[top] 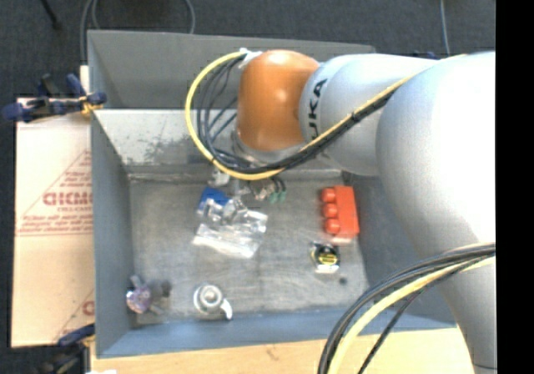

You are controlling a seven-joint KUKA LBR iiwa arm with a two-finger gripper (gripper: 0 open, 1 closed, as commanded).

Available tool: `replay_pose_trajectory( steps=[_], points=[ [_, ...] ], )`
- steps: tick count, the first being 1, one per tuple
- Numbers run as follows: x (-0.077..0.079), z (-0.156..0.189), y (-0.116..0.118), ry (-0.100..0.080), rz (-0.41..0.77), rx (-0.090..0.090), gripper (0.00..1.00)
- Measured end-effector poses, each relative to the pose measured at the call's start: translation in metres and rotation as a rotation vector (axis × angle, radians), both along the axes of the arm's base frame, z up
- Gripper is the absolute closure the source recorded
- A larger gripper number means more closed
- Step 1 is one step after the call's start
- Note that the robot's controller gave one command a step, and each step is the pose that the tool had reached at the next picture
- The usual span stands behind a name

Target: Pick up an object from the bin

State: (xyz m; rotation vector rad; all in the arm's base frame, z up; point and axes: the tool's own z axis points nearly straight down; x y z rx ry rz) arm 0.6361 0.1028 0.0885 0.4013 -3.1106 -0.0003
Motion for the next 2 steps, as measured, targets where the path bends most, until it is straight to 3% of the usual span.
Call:
replay_pose_trajectory(
  steps=[1,2],
  points=[
    [0.001,0.107,0.000,-0.015,-0.014,0.001,1.00],
    [-0.022,0.167,0.015,-0.013,-0.007,0.002,1.00]
  ],
)
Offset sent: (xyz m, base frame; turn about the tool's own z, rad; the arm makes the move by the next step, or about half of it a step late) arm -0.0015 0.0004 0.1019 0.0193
